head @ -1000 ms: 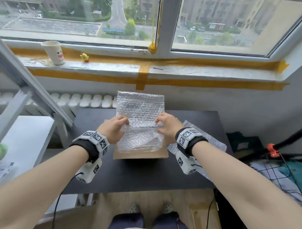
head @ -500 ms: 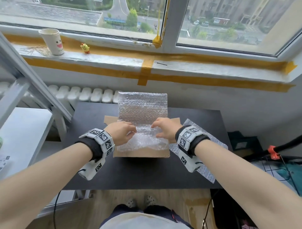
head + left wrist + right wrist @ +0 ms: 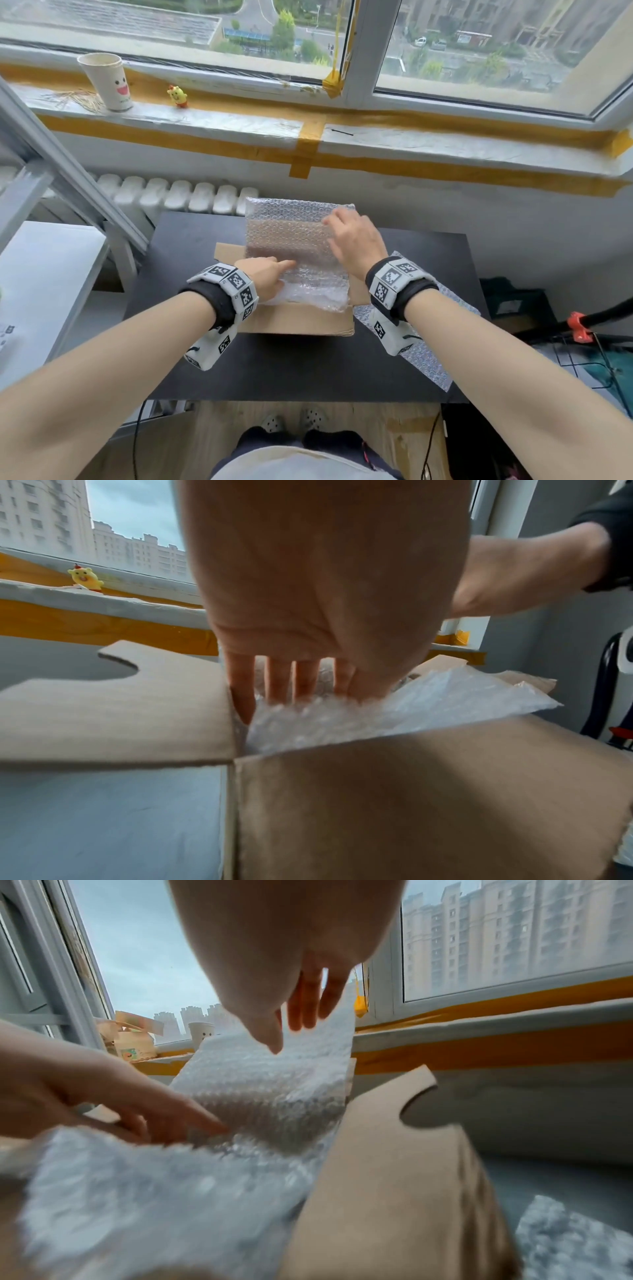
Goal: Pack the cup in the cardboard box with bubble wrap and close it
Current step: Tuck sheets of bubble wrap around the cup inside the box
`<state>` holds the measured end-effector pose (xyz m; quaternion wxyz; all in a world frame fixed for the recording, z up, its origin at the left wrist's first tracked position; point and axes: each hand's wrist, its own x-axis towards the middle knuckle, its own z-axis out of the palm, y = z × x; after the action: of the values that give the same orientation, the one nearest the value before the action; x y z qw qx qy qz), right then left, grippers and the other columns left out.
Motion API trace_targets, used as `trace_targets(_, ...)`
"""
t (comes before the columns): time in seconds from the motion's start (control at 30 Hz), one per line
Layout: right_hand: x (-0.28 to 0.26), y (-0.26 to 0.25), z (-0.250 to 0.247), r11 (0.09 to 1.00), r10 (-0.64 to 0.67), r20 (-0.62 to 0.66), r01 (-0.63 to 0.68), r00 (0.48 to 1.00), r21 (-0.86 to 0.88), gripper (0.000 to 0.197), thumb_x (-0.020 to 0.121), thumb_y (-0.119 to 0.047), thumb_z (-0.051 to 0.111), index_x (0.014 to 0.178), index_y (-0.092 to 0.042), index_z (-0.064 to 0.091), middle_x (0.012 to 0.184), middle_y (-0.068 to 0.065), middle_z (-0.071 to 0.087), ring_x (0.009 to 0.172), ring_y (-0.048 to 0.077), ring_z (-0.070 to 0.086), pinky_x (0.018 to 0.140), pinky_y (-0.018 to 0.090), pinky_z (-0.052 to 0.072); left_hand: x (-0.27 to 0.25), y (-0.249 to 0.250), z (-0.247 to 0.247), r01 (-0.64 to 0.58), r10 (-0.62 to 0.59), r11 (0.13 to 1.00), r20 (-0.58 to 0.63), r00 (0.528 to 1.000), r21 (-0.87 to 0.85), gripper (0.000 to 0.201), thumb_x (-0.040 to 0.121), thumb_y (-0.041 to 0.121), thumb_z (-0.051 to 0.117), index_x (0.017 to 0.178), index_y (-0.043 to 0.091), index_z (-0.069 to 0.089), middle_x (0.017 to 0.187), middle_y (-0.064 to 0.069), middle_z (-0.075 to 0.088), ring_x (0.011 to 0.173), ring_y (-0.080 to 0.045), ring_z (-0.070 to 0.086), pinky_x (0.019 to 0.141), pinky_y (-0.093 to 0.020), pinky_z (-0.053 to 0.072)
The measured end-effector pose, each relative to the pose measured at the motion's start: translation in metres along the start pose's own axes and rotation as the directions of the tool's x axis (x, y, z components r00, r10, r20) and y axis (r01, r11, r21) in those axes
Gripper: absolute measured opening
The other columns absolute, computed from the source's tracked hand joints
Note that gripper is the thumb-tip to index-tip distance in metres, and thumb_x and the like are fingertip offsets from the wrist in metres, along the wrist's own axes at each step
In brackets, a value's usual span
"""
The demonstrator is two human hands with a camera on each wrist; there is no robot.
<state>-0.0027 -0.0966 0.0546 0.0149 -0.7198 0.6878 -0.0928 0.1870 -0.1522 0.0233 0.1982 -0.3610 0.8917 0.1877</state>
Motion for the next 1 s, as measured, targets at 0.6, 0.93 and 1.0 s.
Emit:
trace_targets(0.6,-0.011,0.002,-0.012,0.979,0.008,0.23,-0.054,0.973,0.195,0.009,0.087,-0.012,0.057,0.094,-0.015,0.062,0.121,-0.001,0.058,0.106,0.023,0.058,0.086,0.037,0.051,-0.014,-0.009,-0.023,-0.102,0.329,0.933,-0.699,0.635,0.346,0.061,0.05,-0.01,0.074,0.1,0.01,0.046,0.098,-0.01,0.044,0.08,-0.025,0.044,0.065,-0.036,0.048)
trace_targets(0.93,-0.032,-0.012,0.004,0.985,-0.014,0.4,-0.056,0.916,0.161,0.035,0.088,-0.011,0.055,0.122,-0.016,0.05,0.129,0.002,0.054,0.106,0.024,0.058,0.077,0.033,0.046,-0.023,-0.015,-0.002,-0.238,0.332,0.932,-0.383,0.862,0.272,0.02,0.077,-0.002,0.066,0.09,0.011,0.07,0.108,-0.004,0.068,0.097,-0.024,0.064,0.08,-0.035,0.052)
trace_targets(1.0,-0.034,-0.014,0.009,0.984,-0.02,0.425,-0.058,0.905,0.168,0.05,0.088,-0.026,0.061,0.133,-0.015,0.042,0.136,0.003,0.048,0.116,0.024,0.054,0.093,0.038,0.047,-0.024,-0.013,0.002,-0.205,0.257,0.96,-0.308,0.916,0.193,0.023,0.086,0.004,0.055,0.104,0.012,0.067,0.125,-0.001,0.06,0.111,-0.022,0.057,0.087,-0.034,0.049)
